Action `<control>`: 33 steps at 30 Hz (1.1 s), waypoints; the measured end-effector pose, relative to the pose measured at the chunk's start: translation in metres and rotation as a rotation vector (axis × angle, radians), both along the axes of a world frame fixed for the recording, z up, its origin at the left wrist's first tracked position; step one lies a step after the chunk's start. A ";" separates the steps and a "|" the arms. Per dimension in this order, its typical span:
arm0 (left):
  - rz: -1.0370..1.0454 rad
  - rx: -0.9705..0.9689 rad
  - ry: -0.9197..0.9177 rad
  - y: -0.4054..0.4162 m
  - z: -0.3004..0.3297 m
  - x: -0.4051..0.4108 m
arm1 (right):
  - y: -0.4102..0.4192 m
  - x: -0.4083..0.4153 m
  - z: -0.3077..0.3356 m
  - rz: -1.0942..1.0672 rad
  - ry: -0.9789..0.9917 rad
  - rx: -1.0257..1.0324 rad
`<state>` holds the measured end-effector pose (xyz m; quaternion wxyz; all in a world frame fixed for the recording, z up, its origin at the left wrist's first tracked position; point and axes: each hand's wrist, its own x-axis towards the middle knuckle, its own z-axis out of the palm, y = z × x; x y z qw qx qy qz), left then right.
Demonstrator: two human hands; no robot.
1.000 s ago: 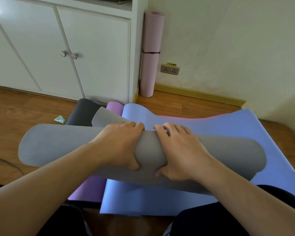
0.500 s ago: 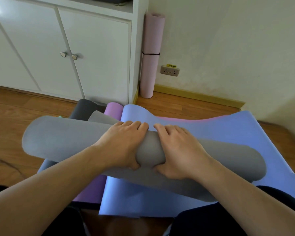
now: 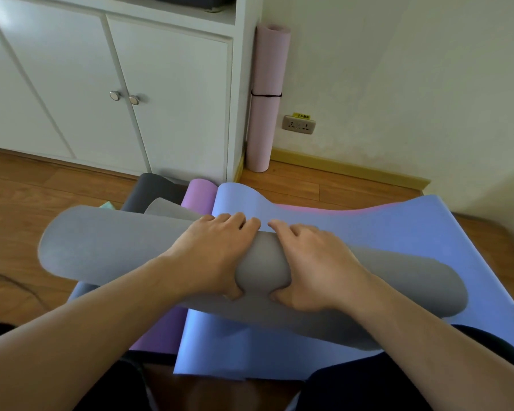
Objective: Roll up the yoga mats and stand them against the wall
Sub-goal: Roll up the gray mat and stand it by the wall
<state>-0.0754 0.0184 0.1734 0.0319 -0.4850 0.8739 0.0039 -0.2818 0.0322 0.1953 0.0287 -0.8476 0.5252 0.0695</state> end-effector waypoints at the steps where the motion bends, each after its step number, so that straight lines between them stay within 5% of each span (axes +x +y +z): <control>1: 0.023 0.026 0.032 -0.001 0.003 0.001 | 0.002 0.001 -0.001 0.016 0.020 -0.018; 6: 0.087 0.147 0.125 -0.001 0.010 0.005 | -0.001 0.003 -0.008 0.024 0.079 -0.076; 15: 0.010 -0.064 0.007 -0.001 -0.007 -0.005 | -0.003 0.000 -0.008 0.046 -0.007 -0.073; 23: 0.126 0.193 0.086 0.001 0.007 0.004 | -0.001 0.002 -0.019 0.099 0.083 -0.105; 33: 0.057 0.014 0.006 0.006 -0.001 -0.003 | 0.000 -0.001 -0.016 0.070 -0.035 -0.059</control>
